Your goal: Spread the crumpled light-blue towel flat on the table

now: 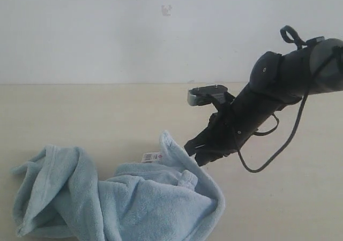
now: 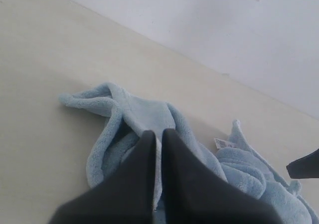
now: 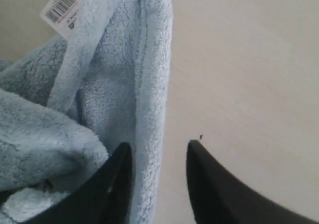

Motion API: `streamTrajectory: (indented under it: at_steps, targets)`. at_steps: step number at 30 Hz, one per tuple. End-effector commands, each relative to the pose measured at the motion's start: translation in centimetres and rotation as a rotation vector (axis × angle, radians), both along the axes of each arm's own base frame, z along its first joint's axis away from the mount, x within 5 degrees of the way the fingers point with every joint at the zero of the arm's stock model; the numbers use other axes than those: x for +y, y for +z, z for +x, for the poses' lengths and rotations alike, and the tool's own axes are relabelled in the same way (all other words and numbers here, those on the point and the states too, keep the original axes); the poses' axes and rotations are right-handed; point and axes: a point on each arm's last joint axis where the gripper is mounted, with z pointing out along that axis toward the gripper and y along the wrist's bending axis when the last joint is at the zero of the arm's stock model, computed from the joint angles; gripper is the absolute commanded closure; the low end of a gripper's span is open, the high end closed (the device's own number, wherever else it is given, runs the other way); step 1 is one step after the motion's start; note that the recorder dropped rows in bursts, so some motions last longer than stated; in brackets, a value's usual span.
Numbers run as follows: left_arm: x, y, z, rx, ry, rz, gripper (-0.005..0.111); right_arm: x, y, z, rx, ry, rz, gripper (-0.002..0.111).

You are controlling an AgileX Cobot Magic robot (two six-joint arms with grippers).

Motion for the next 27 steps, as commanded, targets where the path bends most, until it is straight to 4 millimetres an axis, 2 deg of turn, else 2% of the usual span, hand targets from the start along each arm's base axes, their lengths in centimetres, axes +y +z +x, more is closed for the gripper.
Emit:
streamTrajectory:
  at_steps: [1,4,6,9,10,15,20,24,27]
  targets:
    - [0.0,-0.1,0.0,0.002,-0.009,0.013,0.103,-0.2,-0.9,0.3,-0.013,0.016,-0.027,0.062]
    - [0.0,-0.1,0.0,0.001,-0.011,0.021,0.103,0.0,-2.8,0.2,0.055,0.009,-0.017,0.062]
    - [0.0,-0.1,0.0,0.000,-0.011,0.023,0.103,0.1,-3.1,0.3,0.055,0.016,-0.009,0.066]
    - [0.0,-0.1,0.0,0.000,-0.011,0.023,0.103,0.1,-3.0,0.2,0.056,0.026,-0.009,0.091]
    - [0.0,-0.1,0.0,0.000,-0.011,0.023,0.103,0.1,-2.9,0.2,0.055,0.039,-0.012,0.107]
    - [0.0,-0.1,0.0,0.000,-0.011,0.023,0.103,-0.6,-2.3,0.2,0.033,0.029,-0.077,0.108]
    - [-0.1,-0.1,0.0,0.007,-0.015,0.023,0.103,-4.1,0.4,1.2,-0.047,-0.186,-0.226,0.108]
    - [-0.1,-0.2,-0.1,0.015,-0.019,0.023,0.103,-8.1,3.2,1.2,-0.111,-0.376,-0.282,0.108]
    - [-0.1,-0.2,-0.1,0.015,-0.019,0.023,0.103,-11.5,3.1,0.3,-0.037,-0.476,-0.330,0.108]
